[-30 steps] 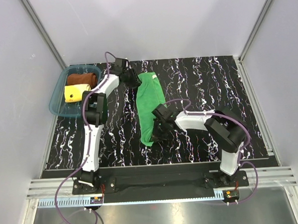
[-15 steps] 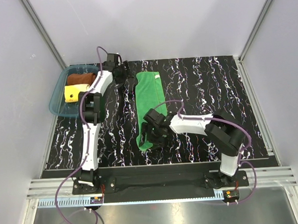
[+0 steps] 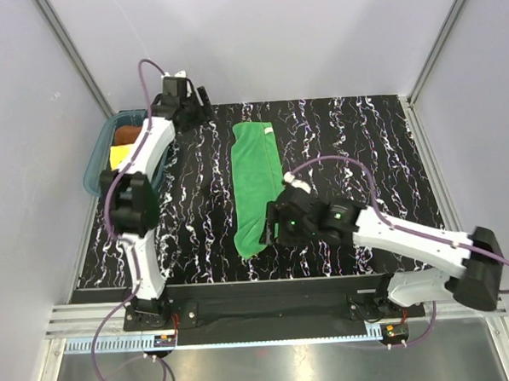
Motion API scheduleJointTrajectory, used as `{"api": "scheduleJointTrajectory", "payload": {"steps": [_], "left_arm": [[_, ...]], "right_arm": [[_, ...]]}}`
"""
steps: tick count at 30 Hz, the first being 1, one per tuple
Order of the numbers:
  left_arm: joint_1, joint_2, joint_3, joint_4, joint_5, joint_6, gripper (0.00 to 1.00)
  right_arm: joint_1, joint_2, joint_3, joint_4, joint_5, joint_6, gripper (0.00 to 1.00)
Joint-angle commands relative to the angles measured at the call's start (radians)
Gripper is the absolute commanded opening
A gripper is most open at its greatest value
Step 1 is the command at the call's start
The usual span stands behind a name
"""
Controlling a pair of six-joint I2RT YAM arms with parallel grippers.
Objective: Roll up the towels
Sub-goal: Fold the towel
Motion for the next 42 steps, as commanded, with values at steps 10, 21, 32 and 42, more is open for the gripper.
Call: {"api": "scheduleJointTrajectory", "payload": {"steps": [10, 21, 32, 42], "left_arm": [[-0.178, -0.568, -0.769, 0.143, 0.014, -0.093, 0.71], [-0.197, -0.974, -1.016, -0.021, -0.046, -0.067, 0.72], [-0.195, -1.083, -0.994, -0.133, -0.079, -0.001, 0.74], [-0.195, -1.096, -1.045, -0.115, -0.083, 0.004, 0.74]], "right_arm": [[-0.154, 0.131, 0.004, 0.018, 0.259, -0.198, 0.59], [-0.228, 0.393, -0.011, 0.268, 0.084, -0.275, 0.63], [-0.226, 0.479, -0.045, 0.333, 0.020, -0.246, 0.51], [-0.203, 0.317, -0.192, 0.276, 0.016, -0.172, 0.12]]}}
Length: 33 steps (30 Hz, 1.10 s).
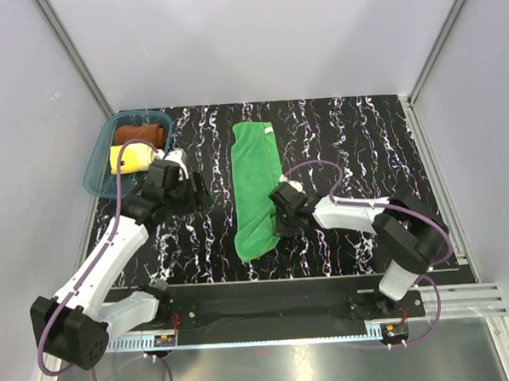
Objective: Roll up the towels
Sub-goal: Fold the towel
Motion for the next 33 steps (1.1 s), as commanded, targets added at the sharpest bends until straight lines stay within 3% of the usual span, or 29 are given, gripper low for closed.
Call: {"api": "scheduleJointTrajectory", "payload": {"steps": [1, 8, 11, 13, 15, 16, 18, 25, 29, 33], "left_arm": [[0.004, -0.027, -0.003, 0.012, -0.009, 0.017, 0.74], [0.003, -0.041, -0.035, 0.023, 0.040, -0.008, 0.74], [0.003, -0.057, -0.057, 0.020, 0.051, -0.011, 0.74], [0.003, -0.065, -0.067, 0.014, 0.054, -0.012, 0.74], [0.003, -0.071, -0.080, 0.009, 0.060, -0.023, 0.74], [0.003, -0.080, -0.089, 0.012, 0.080, -0.029, 0.74], [0.003, -0.091, -0.124, 0.026, 0.103, -0.050, 0.74], [-0.028, -0.186, -0.299, 0.133, 0.226, -0.187, 0.71], [-0.112, -0.225, -0.415, 0.219, 0.260, -0.296, 0.67], [-0.201, -0.260, -0.497, 0.251, 0.215, -0.369, 0.67]], "right_arm": [[0.037, -0.072, -0.067, -0.147, 0.015, 0.042, 0.11], [0.167, -0.177, -0.126, -0.303, 0.061, 0.186, 0.08], [0.197, -0.198, -0.202, -0.293, 0.044, 0.256, 0.14], [0.204, -0.210, -0.225, -0.292, 0.047, 0.275, 0.50], [0.204, -0.229, -0.241, -0.303, 0.067, 0.289, 0.79], [0.206, -0.237, -0.238, -0.310, 0.076, 0.289, 0.90], [0.206, -0.255, -0.216, -0.345, 0.099, 0.283, 0.94], [0.212, -0.390, -0.175, -0.398, 0.160, 0.260, 0.91], [0.212, -0.454, -0.236, -0.349, 0.156, 0.258, 0.75], [0.218, -0.470, -0.282, -0.269, 0.110, 0.258, 0.67]]}}
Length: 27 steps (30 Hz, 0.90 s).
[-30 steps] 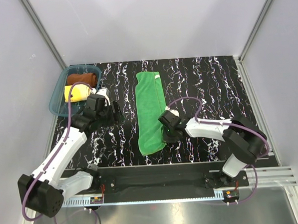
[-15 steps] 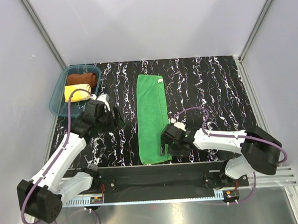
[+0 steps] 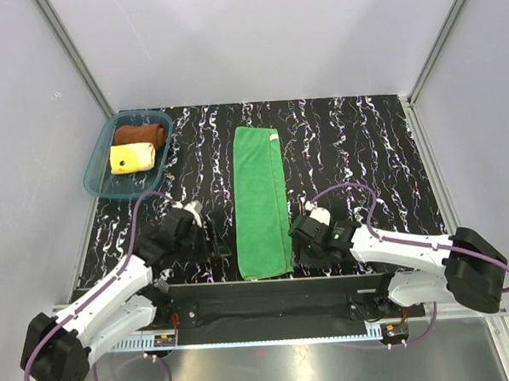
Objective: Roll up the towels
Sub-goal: Fold the towel
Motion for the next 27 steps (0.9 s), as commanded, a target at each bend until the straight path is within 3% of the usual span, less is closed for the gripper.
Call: {"api": "scheduleJointTrajectory", "payload": {"steps": [1, 7, 11, 18, 22, 27], "left_arm": [[-0.066, -0.037, -0.060, 0.118, 0.005, -0.104, 0.67], [-0.156, 0.004, -0.103, 0.198, -0.048, -0.124, 0.67], [-0.192, 0.087, -0.115, 0.292, -0.061, -0.122, 0.67], [-0.242, 0.259, -0.116, 0.355, -0.062, -0.121, 0.65], [-0.296, 0.332, -0.080, 0.299, -0.072, -0.108, 0.60], [-0.411, 0.304, -0.056, 0.159, -0.170, -0.174, 0.56]], "right_arm": [[0.015, -0.020, -0.042, 0.078, -0.011, 0.003, 0.66], [0.086, 0.013, -0.036, 0.201, -0.028, -0.020, 0.62], [0.222, 0.049, 0.060, 0.163, 0.128, -0.056, 0.61], [0.327, 0.133, 0.171, 0.120, 0.270, -0.228, 0.61], [0.334, 0.197, 0.215, 0.130, 0.298, -0.308, 0.63], [0.334, 0.256, 0.275, 0.149, 0.322, -0.331, 0.63]]}}
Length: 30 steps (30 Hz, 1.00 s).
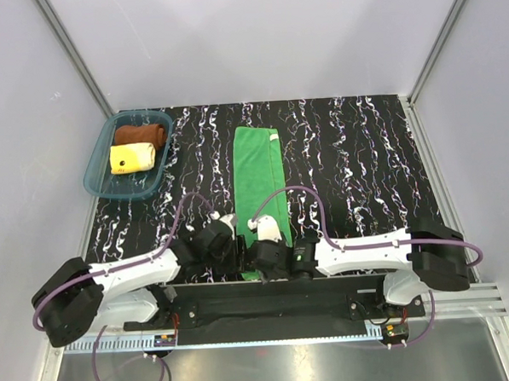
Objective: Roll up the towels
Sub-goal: Fold the towel
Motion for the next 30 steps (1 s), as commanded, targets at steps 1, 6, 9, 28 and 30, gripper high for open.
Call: {"api": "scheduleJointTrajectory", "payload": {"steps": [1, 6, 9, 28, 30], "left_arm": [[-0.071, -0.046, -0.013, -0.201, -0.108, -0.047, 0.55], [-0.079, -0.173, -0.081, -0.267, -0.142, -0.097, 0.52], [-0.079, -0.223, -0.101, -0.290, -0.145, -0.098, 0.52], [-0.079, -0.413, -0.024, -0.447, -0.182, -0.110, 0.51], [-0.079, -0.431, -0.009, -0.459, -0.178, -0.113, 0.51]], "right_arm": [[0.007, 0.004, 0.055, 0.036, 0.071, -0.054, 0.63], [0.007, -0.037, -0.015, 0.194, -0.010, -0.158, 0.64], [0.007, -0.045, -0.066, 0.266, -0.068, -0.213, 0.66], [0.008, 0.169, -0.062, 0.329, -0.187, -0.253, 0.68], [0.010, 0.192, -0.051, 0.314, -0.181, -0.249, 0.64]]}}
